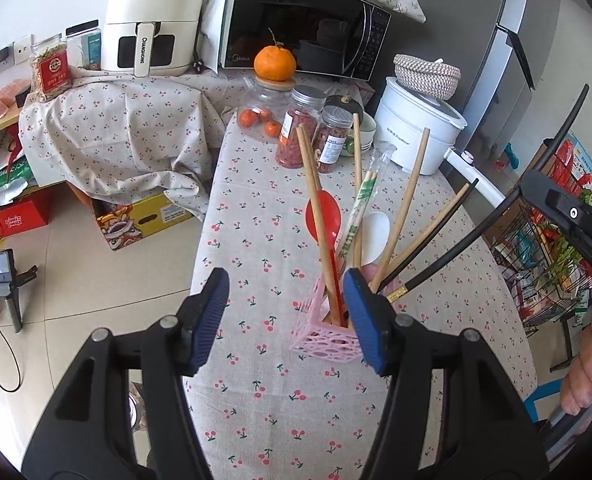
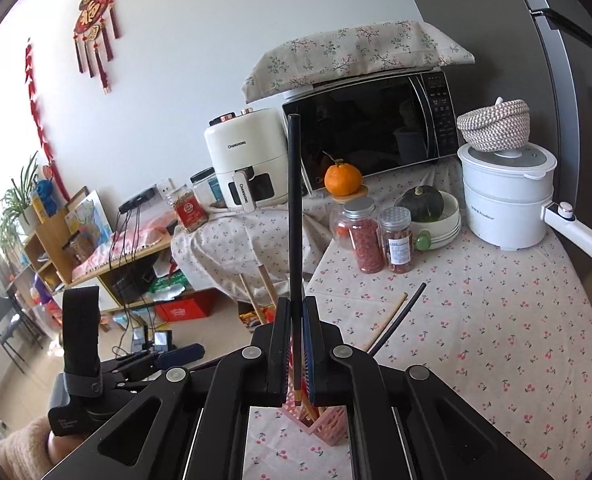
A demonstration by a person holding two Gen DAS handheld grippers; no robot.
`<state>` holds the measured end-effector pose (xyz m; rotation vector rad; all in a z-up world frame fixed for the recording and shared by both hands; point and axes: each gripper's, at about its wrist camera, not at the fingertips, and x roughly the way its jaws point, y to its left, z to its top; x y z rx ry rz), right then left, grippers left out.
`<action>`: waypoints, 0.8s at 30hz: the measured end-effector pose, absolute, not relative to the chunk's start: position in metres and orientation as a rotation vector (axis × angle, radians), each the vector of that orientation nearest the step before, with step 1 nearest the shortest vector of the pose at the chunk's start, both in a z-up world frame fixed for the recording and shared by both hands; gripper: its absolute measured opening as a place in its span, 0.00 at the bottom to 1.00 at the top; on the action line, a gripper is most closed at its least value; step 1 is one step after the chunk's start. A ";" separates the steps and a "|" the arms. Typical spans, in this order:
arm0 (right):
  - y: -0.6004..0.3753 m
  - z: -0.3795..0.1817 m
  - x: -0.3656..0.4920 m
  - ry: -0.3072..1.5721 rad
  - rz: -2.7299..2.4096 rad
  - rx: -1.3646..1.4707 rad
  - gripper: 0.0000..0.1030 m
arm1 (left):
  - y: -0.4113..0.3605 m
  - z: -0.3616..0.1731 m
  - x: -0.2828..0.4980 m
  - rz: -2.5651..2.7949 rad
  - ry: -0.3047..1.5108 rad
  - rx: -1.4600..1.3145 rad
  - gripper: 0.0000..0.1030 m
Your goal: Organize utensils
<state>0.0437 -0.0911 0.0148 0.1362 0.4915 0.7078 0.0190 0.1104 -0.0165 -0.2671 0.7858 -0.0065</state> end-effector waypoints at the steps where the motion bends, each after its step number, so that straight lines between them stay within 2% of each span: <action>1: -0.088 0.013 0.045 0.494 0.705 0.128 0.06 | 0.112 -0.017 0.019 -0.010 0.788 -0.271 0.59; 6: -0.074 -0.001 0.057 0.556 0.714 0.096 0.06 | 0.113 -0.019 0.018 -0.019 0.797 -0.274 0.59; 10: -0.065 -0.015 0.066 0.618 0.707 0.079 0.09 | 0.112 -0.022 0.019 -0.030 0.813 -0.282 0.65; 13: -0.073 -0.012 0.065 0.609 0.709 0.113 0.24 | 0.110 -0.023 0.018 -0.043 0.821 -0.293 0.67; 15: -0.083 -0.005 0.062 0.581 0.698 0.137 0.40 | 0.108 -0.022 0.018 -0.049 0.821 -0.297 0.69; 16: -0.089 -0.002 0.060 0.571 0.689 0.155 0.51 | 0.106 -0.022 0.017 -0.051 0.821 -0.296 0.71; 17: -0.096 0.001 0.058 0.563 0.682 0.174 0.56 | 0.104 -0.021 0.016 -0.053 0.820 -0.294 0.72; 21: -0.120 0.008 0.051 0.568 0.639 0.210 0.60 | 0.090 -0.015 0.012 -0.079 0.818 -0.270 0.78; 24: -0.141 0.010 0.041 0.567 0.551 0.211 0.70 | 0.077 -0.008 0.005 -0.084 0.797 -0.244 0.83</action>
